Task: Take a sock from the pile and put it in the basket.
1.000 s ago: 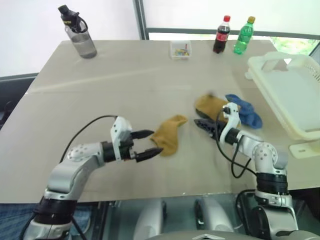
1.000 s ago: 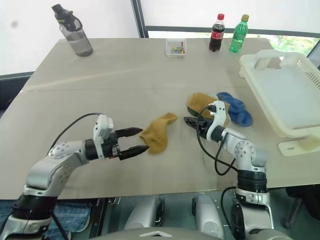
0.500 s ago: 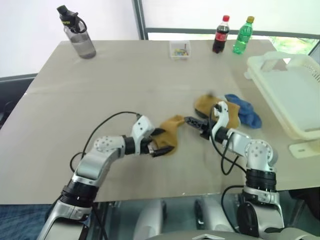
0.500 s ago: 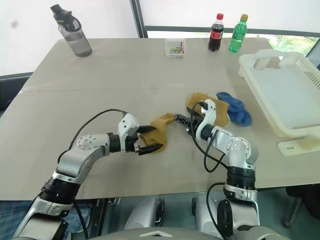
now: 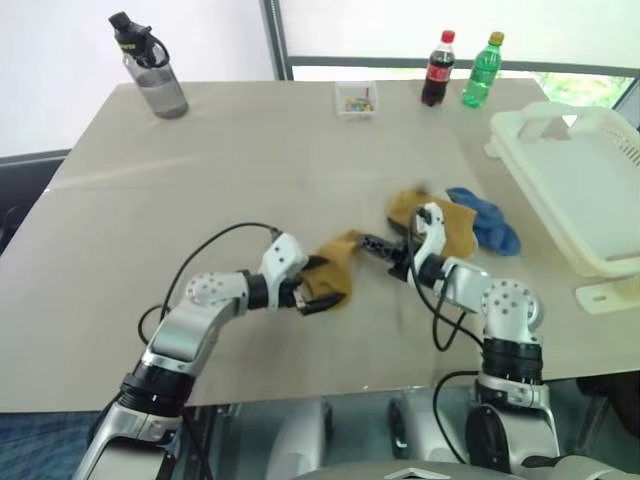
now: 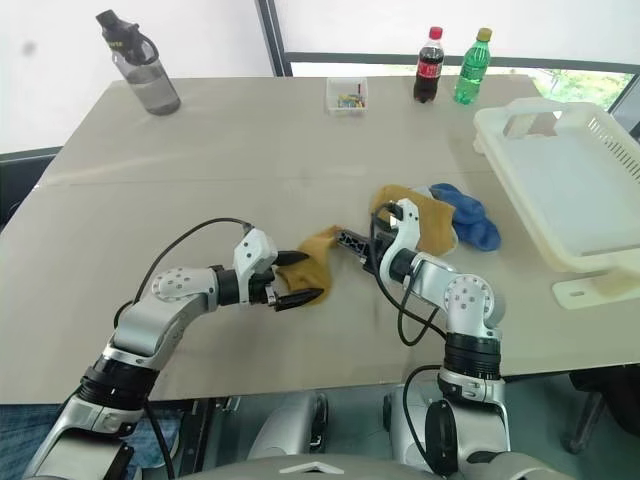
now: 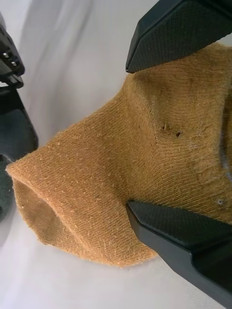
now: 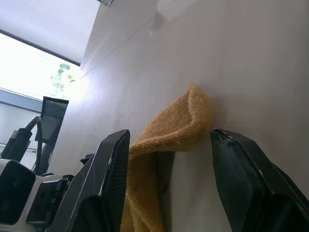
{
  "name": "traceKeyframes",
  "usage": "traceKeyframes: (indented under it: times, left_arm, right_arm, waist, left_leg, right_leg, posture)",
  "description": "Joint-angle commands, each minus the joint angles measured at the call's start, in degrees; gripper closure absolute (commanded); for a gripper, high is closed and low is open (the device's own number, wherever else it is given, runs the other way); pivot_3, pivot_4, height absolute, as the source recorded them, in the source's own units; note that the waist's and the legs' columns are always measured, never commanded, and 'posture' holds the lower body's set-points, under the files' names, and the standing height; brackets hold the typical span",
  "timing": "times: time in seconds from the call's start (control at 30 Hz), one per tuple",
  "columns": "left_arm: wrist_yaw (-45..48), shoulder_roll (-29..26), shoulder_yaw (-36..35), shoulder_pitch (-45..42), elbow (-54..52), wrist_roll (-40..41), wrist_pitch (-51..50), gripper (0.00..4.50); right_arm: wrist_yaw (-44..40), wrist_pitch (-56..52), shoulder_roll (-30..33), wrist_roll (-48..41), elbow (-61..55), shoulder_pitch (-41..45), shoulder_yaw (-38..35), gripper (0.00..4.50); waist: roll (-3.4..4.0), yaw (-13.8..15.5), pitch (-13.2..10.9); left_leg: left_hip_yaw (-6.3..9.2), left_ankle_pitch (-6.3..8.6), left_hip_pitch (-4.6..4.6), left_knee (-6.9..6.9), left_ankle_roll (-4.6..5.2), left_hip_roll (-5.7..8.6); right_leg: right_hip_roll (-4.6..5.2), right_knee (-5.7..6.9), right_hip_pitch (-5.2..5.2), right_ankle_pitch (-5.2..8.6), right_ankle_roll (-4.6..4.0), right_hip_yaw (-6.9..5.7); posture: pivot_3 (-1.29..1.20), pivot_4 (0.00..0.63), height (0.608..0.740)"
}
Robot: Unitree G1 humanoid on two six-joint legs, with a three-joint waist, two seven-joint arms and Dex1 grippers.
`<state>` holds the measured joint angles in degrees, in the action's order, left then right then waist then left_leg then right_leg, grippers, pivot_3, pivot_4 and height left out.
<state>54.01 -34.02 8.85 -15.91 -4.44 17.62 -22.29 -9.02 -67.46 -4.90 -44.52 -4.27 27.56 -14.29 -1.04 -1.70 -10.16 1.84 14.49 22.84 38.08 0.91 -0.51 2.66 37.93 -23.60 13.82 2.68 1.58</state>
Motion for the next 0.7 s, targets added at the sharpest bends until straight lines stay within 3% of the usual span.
traceKeyframes:
  times: [0.03, 0.1, 0.17, 0.2, 0.5, 0.7]
  left_arm:
    - [0.86, -0.21, -0.19, 1.20, -0.38, 0.22, -0.25, 0.00]
    - [0.94, -0.08, -0.17, 1.40, -0.36, 0.23, -0.14, 0.00]
    - [1.03, 0.04, -0.19, 1.47, -0.28, 0.19, -0.06, 0.00]
    - [1.08, 0.12, -0.24, 1.48, -0.21, 0.24, -0.05, 0.00]
    - [1.40, 0.66, -0.97, 2.06, -0.34, 0.94, 1.12, 0.00]
    - [2.36, 2.92, -4.72, 2.11, -5.69, 8.41, -1.19, 0.00]
  right_arm:
    - [0.39, 0.02, -0.40, -1.85, -0.74, 1.87, -0.24, 2.32]
    - [0.52, 0.13, -0.30, -2.02, -0.52, 2.12, -0.21, 3.09]
    - [0.52, 0.26, -0.18, -2.07, -0.35, 2.21, -0.13, 4.27]
    - [0.52, 0.36, -0.15, -2.04, -0.23, 2.25, -0.09, 4.46]
    - [0.63, 1.50, -0.24, -2.37, -1.18, 1.92, -0.13, 4.46]
    - [-2.08, 4.52, 4.13, -7.30, -8.64, -0.27, -5.70, 4.46]
  waist:
    - [0.00, -0.16, 0.00]
    - [0.00, -0.23, 0.00]
    - [0.00, -0.29, 0.00]
    - [0.00, -0.30, 0.00]
    - [0.00, -0.41, 0.00]
    - [0.01, -0.34, -0.02]
  left_leg:
    - [0.00, 0.00, 0.00, 0.00, 0.00, 0.00]
    - [0.00, 0.00, 0.00, 0.00, 0.00, 0.00]
    - [0.01, 0.00, 0.00, 0.00, 0.00, 0.00]
    - [0.01, 0.00, 0.00, -0.01, 0.00, 0.00]
    - [0.01, 0.00, 0.01, -0.02, 0.00, -0.01]
    - [0.04, 0.00, 0.08, -0.04, 0.00, -0.06]
  right_leg:
    - [0.00, 0.00, 0.00, 0.00, 0.00, 0.00]
    - [0.00, 0.00, 0.00, 0.00, 0.00, 0.00]
    - [0.01, 0.00, 0.00, 0.00, 0.00, 0.00]
    - [0.00, 0.00, 0.00, 0.00, 0.00, 0.00]
    - [0.01, -0.02, 0.00, 0.00, 0.00, 0.00]
    - [0.04, -0.05, -0.03, 0.00, 0.01, -0.02]
  posture:
    - [0.00, 0.150, 0.740]
    - [0.00, 0.150, 0.740]
    - [0.00, 0.150, 0.740]
    - [0.00, 0.150, 0.740]
    - [0.00, 0.150, 0.740]
    - [0.00, 0.150, 0.740]
